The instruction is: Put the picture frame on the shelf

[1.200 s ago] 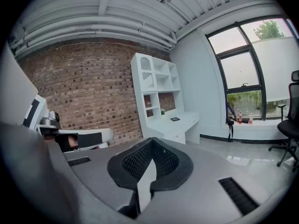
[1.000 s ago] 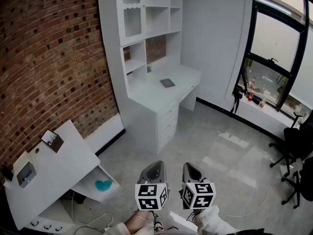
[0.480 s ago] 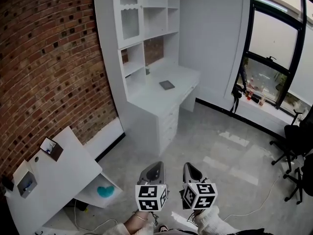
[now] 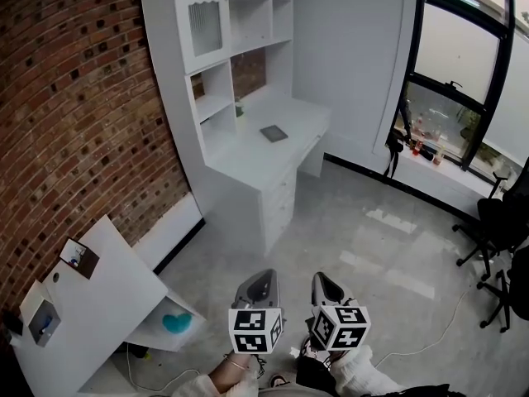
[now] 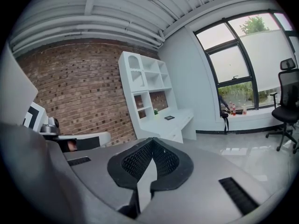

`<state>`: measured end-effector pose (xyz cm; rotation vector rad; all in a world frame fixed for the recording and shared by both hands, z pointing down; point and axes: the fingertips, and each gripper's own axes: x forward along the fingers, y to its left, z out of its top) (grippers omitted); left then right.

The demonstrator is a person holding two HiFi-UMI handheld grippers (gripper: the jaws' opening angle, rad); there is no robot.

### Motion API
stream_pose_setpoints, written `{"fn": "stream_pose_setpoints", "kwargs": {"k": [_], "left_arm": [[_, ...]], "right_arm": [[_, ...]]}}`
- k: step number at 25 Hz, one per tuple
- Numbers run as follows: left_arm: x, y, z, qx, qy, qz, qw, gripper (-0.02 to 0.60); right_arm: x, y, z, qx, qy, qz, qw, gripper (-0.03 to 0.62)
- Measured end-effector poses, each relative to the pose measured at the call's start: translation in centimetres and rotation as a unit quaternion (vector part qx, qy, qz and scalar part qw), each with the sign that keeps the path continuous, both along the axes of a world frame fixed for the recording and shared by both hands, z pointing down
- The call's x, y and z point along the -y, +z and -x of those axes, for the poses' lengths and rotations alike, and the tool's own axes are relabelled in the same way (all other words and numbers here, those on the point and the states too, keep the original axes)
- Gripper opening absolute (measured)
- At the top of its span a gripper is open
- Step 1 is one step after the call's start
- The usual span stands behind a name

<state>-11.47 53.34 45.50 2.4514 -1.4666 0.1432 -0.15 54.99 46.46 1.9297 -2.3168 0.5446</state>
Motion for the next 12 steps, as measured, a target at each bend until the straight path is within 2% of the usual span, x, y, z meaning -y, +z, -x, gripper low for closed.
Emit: {"fn": "stream_pose_setpoints", "kwargs": {"k": [6,12], "left_arm": [[3.2,1.1,-0.8,-0.004,-0.007,0.007,0.9999,0.005],[8.6,1.1,-2.9,-0.014,-0.021,0.012,0.9996,0.005]], "right_arm": [[3.5,0.9,-1.4,0.007,0.001,0.004,1.0,0.023],[9.2,1.2,-3.2,0.002,-0.016,0.01,1.0,0.023]]}}
